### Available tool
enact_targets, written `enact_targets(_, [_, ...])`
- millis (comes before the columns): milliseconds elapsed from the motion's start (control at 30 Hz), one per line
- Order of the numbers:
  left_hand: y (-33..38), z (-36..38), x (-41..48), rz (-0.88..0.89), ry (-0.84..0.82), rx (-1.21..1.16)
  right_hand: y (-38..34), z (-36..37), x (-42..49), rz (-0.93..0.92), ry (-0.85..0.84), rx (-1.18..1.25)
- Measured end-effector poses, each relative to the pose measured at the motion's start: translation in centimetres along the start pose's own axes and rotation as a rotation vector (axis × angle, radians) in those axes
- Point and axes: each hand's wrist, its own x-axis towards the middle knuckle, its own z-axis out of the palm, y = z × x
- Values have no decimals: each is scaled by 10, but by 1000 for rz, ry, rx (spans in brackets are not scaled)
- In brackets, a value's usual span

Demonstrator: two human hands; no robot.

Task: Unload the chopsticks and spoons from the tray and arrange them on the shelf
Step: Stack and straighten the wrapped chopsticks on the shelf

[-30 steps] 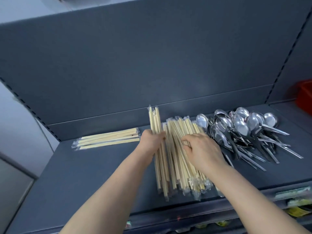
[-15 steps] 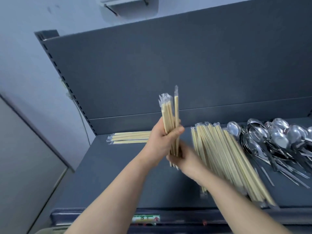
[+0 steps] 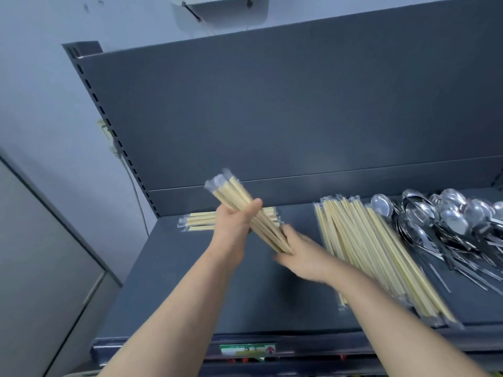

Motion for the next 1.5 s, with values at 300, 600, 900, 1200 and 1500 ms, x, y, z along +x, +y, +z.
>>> enact_targets(300, [-35,-112,3,-135,481,215,-34,20,51,19,-210,-502])
enact_targets(600, [-45,-135,-7,240,147,1200,-35,24,73,-5,-201,-443])
enact_targets(900, [-52,-123,-5,270,-307,1588,-28,43,57,-67,173,-572])
enact_targets(1200, [-64,-127,1,189,-273,1551,-10,82,36,26,65,-606])
enact_targets(1500, [-73,-131,39,302,-196,1541,-11,80,72,85,251,-549])
